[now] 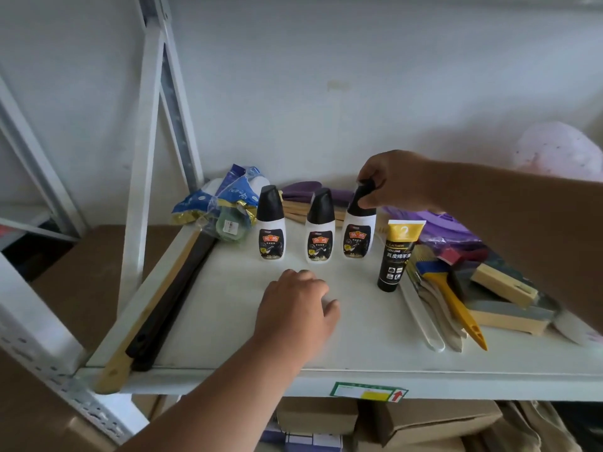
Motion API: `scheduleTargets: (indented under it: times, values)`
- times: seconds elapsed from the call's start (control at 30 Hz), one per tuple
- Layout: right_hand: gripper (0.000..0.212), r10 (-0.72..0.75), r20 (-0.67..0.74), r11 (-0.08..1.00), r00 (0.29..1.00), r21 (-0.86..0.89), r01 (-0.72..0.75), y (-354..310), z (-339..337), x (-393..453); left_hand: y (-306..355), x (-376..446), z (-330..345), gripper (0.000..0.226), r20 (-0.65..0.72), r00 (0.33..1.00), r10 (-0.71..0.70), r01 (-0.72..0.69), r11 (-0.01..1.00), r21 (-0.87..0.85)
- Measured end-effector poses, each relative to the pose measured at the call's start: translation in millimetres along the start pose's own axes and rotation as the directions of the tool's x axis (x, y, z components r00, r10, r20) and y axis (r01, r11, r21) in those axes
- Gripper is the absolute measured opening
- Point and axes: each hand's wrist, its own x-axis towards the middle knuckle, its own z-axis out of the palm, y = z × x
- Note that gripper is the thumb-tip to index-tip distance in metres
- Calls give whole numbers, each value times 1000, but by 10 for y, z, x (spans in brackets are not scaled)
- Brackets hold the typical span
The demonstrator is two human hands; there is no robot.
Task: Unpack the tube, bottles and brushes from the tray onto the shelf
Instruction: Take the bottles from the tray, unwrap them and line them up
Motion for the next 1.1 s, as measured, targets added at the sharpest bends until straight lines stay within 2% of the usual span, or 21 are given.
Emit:
scheduleTargets:
  times: [0.23,1.1]
  values:
    - [42,17,10,999,1000,36,-17,77,58,150,-35,-169,1,37,-26,999,21,-20,999,27]
    - [46,-25,32,1000,999,-12,26,33,141,155,-31,-238,7,35,-77,997,-11,9,1000,-18]
